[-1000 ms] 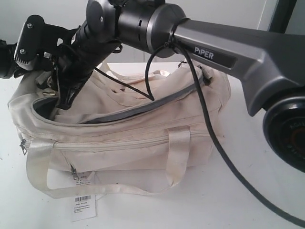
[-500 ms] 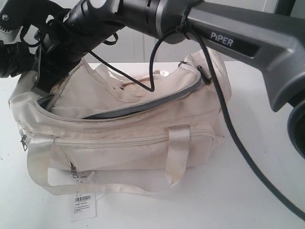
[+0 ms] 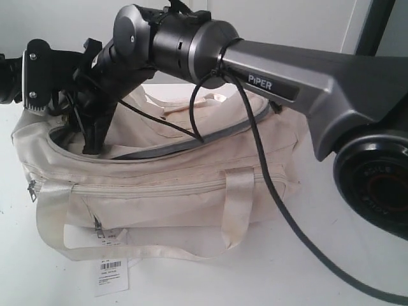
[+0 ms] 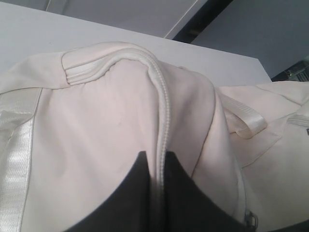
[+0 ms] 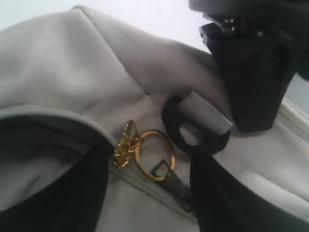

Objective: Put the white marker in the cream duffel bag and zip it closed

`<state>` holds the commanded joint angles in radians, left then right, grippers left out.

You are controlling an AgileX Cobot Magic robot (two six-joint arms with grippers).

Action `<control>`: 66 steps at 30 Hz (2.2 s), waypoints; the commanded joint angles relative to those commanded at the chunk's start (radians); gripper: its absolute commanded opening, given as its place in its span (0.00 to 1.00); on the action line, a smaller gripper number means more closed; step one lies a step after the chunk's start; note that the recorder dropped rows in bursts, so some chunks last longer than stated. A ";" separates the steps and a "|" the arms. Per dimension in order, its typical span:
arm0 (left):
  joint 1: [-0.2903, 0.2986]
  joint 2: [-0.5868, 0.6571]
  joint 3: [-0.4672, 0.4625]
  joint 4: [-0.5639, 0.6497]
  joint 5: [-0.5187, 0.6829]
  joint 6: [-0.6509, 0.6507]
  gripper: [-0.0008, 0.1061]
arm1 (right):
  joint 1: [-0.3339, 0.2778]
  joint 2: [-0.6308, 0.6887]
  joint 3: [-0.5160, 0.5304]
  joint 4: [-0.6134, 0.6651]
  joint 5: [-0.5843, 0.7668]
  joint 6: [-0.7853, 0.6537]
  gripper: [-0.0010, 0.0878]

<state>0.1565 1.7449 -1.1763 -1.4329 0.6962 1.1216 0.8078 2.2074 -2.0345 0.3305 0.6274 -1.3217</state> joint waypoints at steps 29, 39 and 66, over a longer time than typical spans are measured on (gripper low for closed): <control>0.000 0.000 0.000 0.000 -0.012 0.004 0.01 | -0.002 -0.071 0.000 -0.008 0.091 0.045 0.01; 0.000 0.000 0.000 0.000 -0.014 0.004 0.01 | -0.002 -0.081 0.000 0.075 0.082 0.178 0.01; 0.000 0.000 0.000 0.000 -0.033 -0.005 0.01 | -0.002 -0.117 0.000 0.518 0.219 0.125 0.01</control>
<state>0.1565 1.7449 -1.1763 -1.4329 0.6627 1.1171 0.8058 2.0903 -2.0345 0.8488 0.8469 -1.1969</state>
